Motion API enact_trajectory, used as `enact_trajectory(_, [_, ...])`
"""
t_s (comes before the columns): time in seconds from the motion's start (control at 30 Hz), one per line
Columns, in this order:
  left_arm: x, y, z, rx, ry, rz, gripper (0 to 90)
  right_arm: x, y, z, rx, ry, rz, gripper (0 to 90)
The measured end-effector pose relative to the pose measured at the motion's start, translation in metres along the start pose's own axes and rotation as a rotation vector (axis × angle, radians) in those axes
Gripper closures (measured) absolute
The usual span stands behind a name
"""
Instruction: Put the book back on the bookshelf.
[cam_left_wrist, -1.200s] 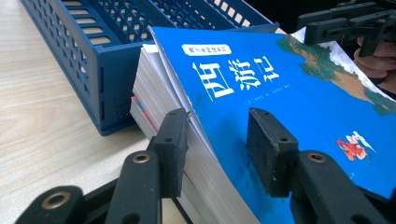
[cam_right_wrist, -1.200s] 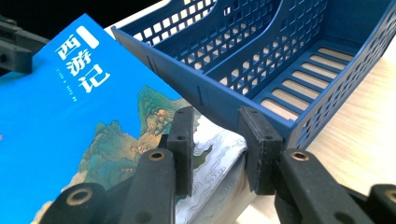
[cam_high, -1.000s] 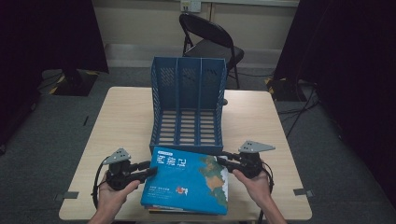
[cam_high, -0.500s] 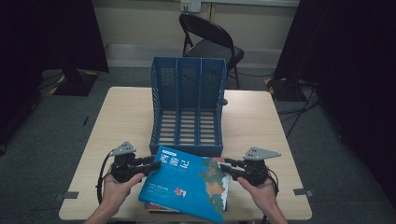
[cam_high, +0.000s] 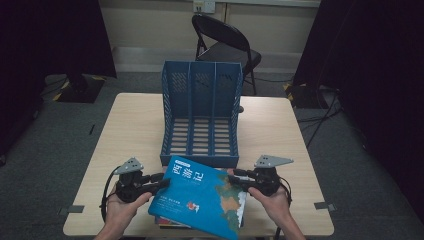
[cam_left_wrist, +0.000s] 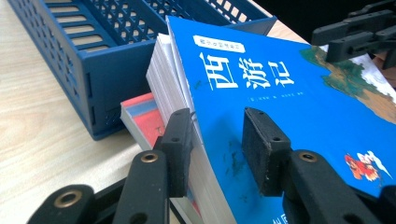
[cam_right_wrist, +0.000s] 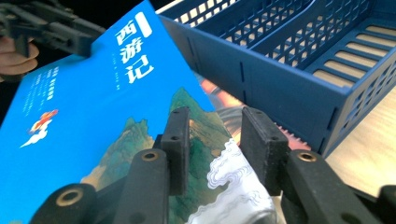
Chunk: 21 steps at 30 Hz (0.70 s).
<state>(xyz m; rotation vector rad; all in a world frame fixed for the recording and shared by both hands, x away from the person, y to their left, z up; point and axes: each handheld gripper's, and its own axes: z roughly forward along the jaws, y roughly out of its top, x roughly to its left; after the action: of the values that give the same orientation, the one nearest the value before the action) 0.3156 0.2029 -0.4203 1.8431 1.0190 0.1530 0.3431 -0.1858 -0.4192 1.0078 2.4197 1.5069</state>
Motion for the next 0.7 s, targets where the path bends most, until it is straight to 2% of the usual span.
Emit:
enact_trajectory(0.2, [0.004, 0.004, 0.007, 0.005, -0.034, -0.005, 63.0, 0.006, -0.007, -0.01, 0.008, 0.006, -0.012, 64.5])
enact_trajectory(0.23, [0.004, 0.007, 0.01, 0.015, -0.042, 0.006, 63.1, 0.009, -0.009, -0.014, 0.014, 0.006, -0.015, 64.4])
enact_trajectory(0.43, [0.003, 0.014, 0.02, 0.026, -0.043, 0.006, 63.3, 0.013, -0.011, -0.022, 0.033, 0.02, -0.035, 65.6])
enact_trajectory(0.53, [0.003, 0.012, 0.019, 0.013, -0.043, 0.008, 63.4, 0.012, -0.002, -0.019, 0.031, 0.028, -0.054, 64.4])
enact_trajectory(0.67, [0.004, 0.011, 0.014, 0.026, -0.053, 0.0, 64.5, 0.008, 0.007, -0.01, 0.028, 0.045, -0.069, 65.0])
enact_trajectory(0.7, [0.002, 0.006, 0.009, 0.023, -0.056, -0.01, 64.3, 0.004, 0.01, -0.005, 0.037, 0.08, -0.065, 64.9])
